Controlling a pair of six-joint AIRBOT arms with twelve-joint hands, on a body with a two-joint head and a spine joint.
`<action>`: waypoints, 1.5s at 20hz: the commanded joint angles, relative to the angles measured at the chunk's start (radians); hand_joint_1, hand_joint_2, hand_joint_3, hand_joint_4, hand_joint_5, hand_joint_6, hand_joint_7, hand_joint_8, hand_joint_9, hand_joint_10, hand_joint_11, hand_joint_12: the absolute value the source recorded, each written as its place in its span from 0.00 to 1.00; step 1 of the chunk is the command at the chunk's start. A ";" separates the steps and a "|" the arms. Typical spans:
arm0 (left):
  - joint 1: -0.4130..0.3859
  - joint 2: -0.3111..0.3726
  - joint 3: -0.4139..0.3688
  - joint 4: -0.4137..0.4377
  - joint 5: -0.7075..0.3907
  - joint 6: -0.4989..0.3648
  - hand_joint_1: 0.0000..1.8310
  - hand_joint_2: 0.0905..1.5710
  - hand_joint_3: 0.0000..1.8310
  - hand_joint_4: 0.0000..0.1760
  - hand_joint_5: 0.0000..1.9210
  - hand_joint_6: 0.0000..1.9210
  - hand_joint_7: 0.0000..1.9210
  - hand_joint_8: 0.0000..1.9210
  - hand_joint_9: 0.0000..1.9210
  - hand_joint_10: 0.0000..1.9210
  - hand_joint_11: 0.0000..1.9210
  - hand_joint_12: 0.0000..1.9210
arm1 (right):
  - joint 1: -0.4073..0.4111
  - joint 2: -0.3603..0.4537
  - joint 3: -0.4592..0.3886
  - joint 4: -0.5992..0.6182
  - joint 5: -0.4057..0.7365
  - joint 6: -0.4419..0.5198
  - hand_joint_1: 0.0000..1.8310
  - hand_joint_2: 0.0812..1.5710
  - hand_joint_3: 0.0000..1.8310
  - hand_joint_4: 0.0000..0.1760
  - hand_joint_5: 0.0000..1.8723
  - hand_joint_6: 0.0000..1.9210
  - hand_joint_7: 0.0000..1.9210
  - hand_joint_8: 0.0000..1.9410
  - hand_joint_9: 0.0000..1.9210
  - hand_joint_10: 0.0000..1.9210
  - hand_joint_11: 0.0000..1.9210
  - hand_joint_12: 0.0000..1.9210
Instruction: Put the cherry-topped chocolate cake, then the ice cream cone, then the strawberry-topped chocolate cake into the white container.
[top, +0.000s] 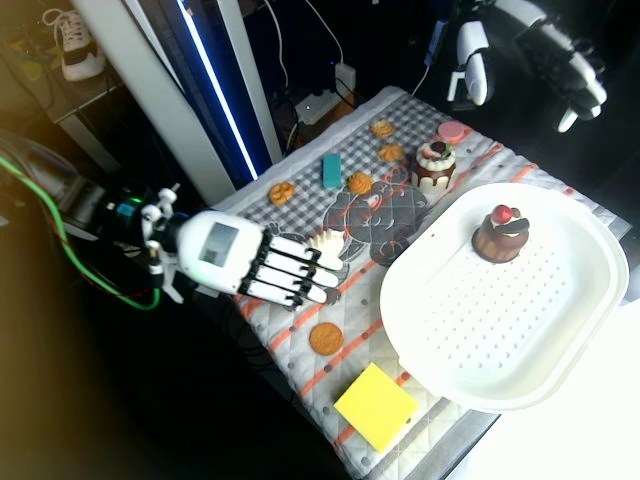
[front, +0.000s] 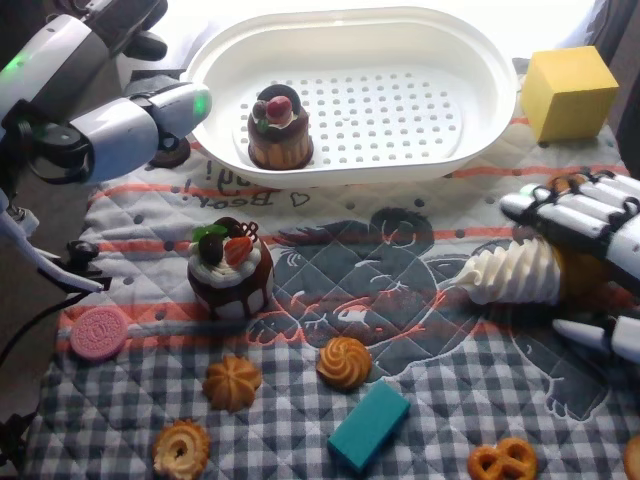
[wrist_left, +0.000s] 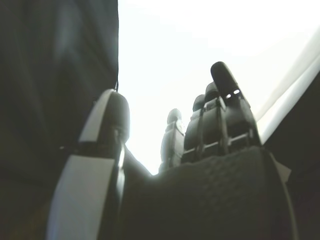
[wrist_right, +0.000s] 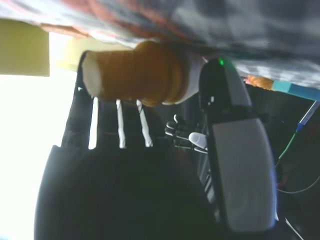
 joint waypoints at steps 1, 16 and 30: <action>-0.002 0.012 0.000 0.014 -0.131 -0.006 0.45 0.83 0.00 0.86 0.06 0.00 0.04 0.00 0.06 0.02 0.00 0.59 | 0.017 -0.005 0.008 -0.012 0.086 0.003 0.50 0.80 0.00 0.00 0.11 0.20 0.17 0.14 0.06 0.55 0.02 0.93; 0.123 0.050 -0.069 -0.010 -0.260 -0.017 0.43 0.83 0.00 0.56 0.05 0.00 0.03 0.00 0.05 0.01 0.00 0.62 | 0.220 0.063 0.025 -0.079 0.182 -0.028 0.60 0.83 0.00 0.00 0.32 0.77 0.36 0.82 0.32 0.84 0.32 0.98; 0.178 0.045 -0.105 0.010 -0.309 -0.017 0.43 0.83 0.00 0.53 0.06 0.00 0.05 0.00 0.05 0.00 0.00 0.64 | 0.665 -0.332 0.468 -0.018 -0.433 -0.214 0.59 0.80 0.00 0.00 0.37 0.74 0.49 0.96 0.61 1.00 0.67 1.00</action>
